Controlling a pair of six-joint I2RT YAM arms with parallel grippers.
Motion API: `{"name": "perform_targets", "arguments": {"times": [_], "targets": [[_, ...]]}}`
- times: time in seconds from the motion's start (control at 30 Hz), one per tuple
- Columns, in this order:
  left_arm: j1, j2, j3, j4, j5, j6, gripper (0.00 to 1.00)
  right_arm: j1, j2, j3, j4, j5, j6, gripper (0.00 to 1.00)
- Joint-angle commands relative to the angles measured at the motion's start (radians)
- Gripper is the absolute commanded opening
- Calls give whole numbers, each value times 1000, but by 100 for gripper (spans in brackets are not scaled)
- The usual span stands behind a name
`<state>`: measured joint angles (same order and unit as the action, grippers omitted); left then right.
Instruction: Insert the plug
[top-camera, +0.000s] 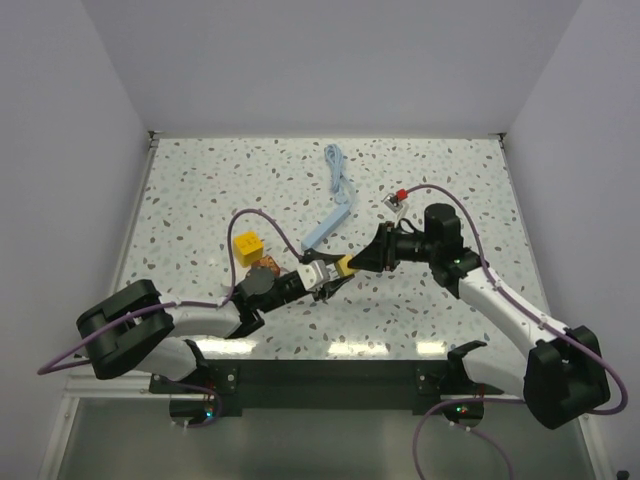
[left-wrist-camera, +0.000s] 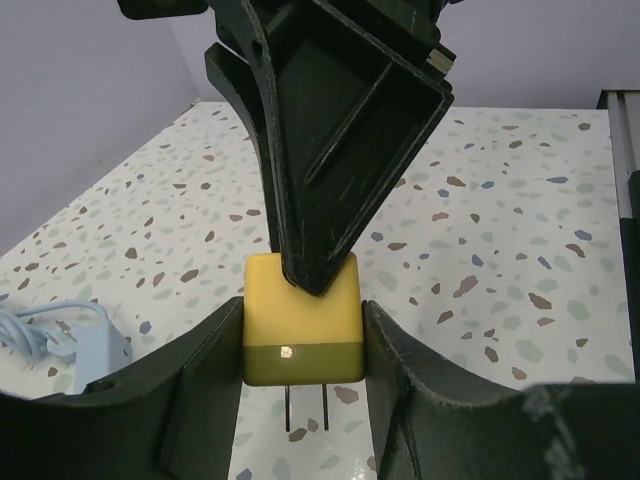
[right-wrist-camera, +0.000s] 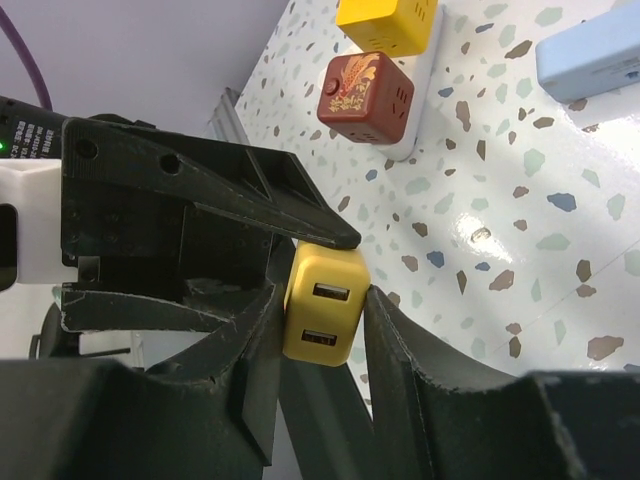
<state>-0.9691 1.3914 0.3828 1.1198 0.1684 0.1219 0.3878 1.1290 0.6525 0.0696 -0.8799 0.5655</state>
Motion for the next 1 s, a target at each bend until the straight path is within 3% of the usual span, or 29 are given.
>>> {"name": "perform_targets", "arguments": {"times": [0.0,0.1,0.13,0.23,0.27,0.37,0.6,0.73,0.97], "targets": [[-3,-6,10,90,-36,5,32,13,14,-13,22,-59,-10,34],[-3,3,21,77,-38,9,33,16,26,-19,24,-71,-13,36],[-3,6,25,74,-40,9,34,17,28,-20,29,-70,-13,25],[-5,17,28,71,-75,-1,60,17,22,-17,24,-33,-18,0],[-5,17,22,71,-87,-4,75,17,22,-11,16,-10,-36,0],[-2,14,7,68,-148,2,89,11,35,33,2,19,-58,0],[72,1,-24,-1,-230,5,98,-82,94,99,-1,24,-76,0],[144,66,-4,-6,-239,-4,98,-121,72,122,-94,54,-127,0],[194,256,203,-161,-389,44,99,-161,-5,137,-185,49,-184,0]]}}
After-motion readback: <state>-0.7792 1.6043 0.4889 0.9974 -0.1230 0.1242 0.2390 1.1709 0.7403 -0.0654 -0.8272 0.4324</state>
